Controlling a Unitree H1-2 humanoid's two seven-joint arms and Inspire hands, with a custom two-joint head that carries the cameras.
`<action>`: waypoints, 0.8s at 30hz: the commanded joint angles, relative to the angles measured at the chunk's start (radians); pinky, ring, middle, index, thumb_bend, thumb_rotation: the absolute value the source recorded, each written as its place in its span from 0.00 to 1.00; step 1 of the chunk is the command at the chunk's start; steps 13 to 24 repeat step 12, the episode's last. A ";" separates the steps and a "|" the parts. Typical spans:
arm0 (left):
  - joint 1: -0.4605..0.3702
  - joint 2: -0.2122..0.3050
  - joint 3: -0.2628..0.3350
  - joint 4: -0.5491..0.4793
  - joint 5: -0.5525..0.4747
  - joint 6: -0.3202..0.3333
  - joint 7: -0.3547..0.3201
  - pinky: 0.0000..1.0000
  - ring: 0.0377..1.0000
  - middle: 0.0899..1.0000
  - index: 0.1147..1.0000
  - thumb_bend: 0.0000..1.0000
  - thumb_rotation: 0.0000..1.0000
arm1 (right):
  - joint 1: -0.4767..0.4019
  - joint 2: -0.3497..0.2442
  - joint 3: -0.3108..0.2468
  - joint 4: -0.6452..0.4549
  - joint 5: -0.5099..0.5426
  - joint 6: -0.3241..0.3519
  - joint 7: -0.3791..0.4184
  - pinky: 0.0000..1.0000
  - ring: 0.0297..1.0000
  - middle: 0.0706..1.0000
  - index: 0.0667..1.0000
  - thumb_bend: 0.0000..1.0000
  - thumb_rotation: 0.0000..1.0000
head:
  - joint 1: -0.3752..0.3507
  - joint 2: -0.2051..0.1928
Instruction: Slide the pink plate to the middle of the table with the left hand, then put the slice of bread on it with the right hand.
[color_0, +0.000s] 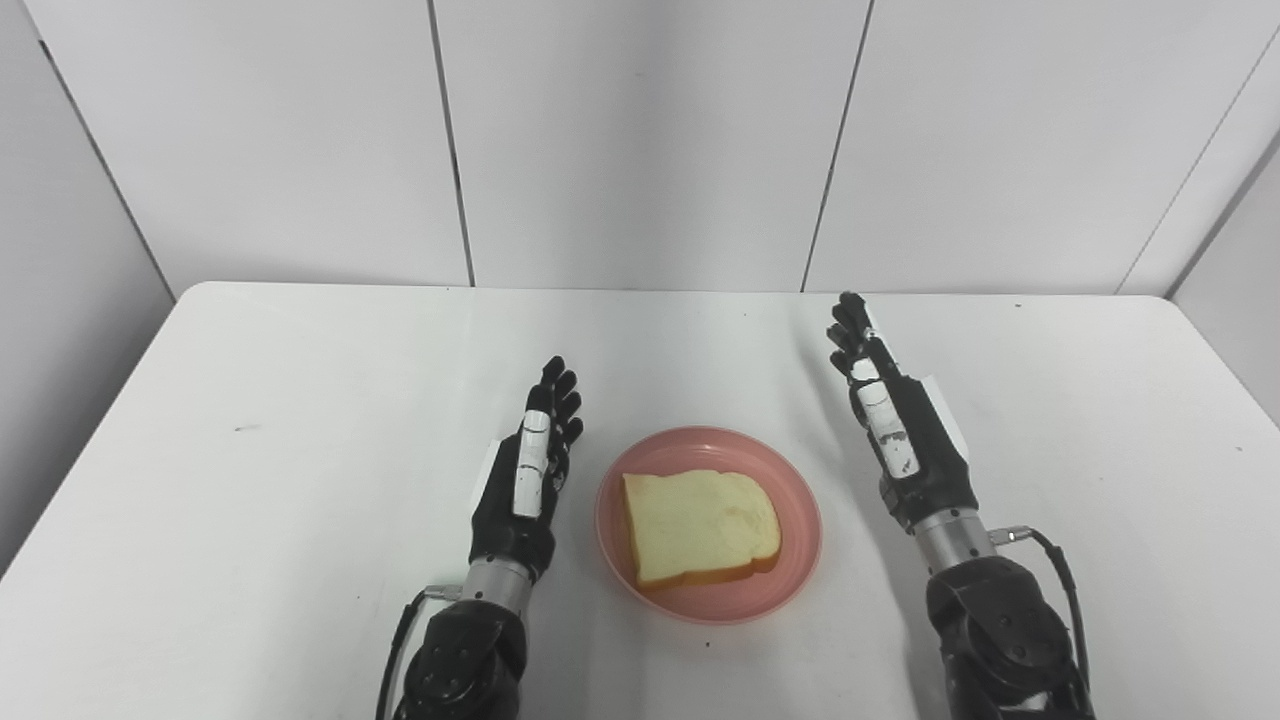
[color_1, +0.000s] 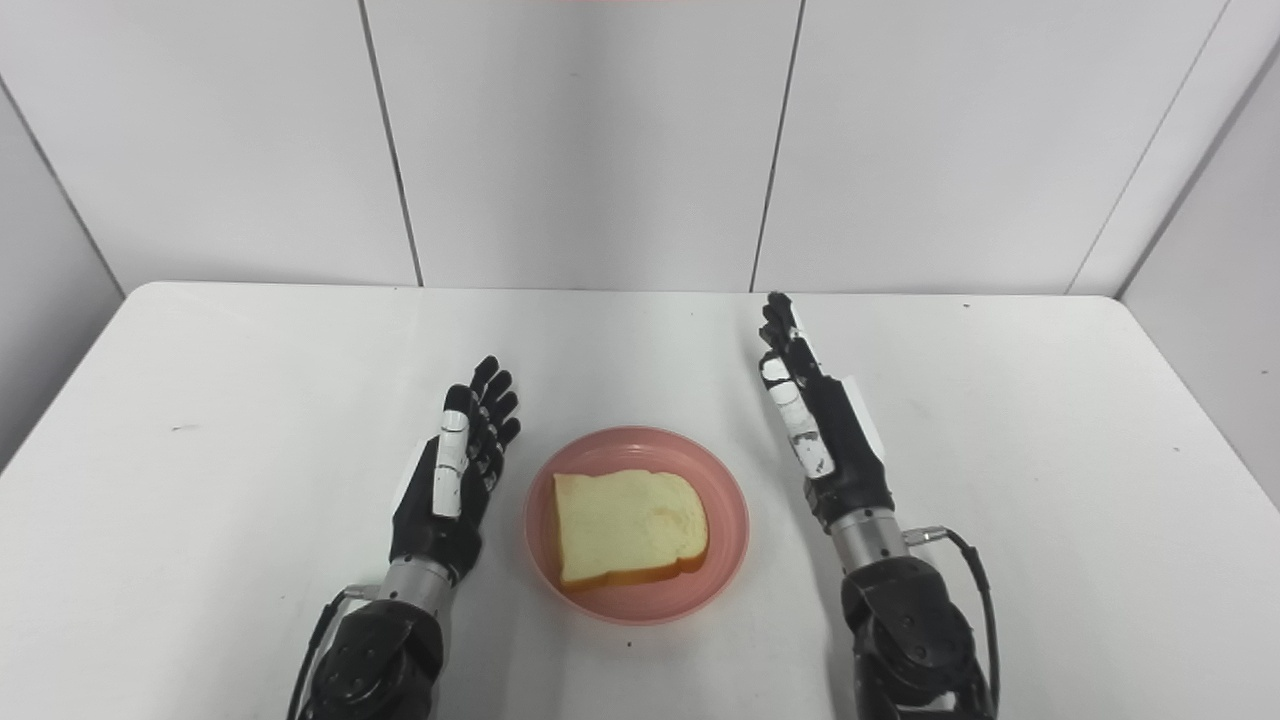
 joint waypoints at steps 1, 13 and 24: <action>-0.015 -0.001 -0.001 -0.034 -0.003 -0.025 -0.011 1.00 1.00 1.00 0.97 0.71 1.00 | -0.015 0.008 -0.009 -0.014 0.015 -0.067 -0.023 1.00 1.00 1.00 1.00 0.69 0.95 | 0.000 0.000; -0.010 0.003 0.001 -0.048 -0.016 -0.015 -0.016 1.00 1.00 1.00 0.99 0.70 1.00 | 0.037 0.044 -0.006 0.001 0.043 -0.048 -0.063 1.00 1.00 1.00 1.00 0.70 0.93 | 0.000 0.007; -0.010 0.003 0.001 -0.048 -0.016 -0.015 -0.016 1.00 1.00 1.00 0.99 0.70 1.00 | 0.037 0.044 -0.006 0.001 0.043 -0.048 -0.063 1.00 1.00 1.00 1.00 0.70 0.93 | 0.000 0.007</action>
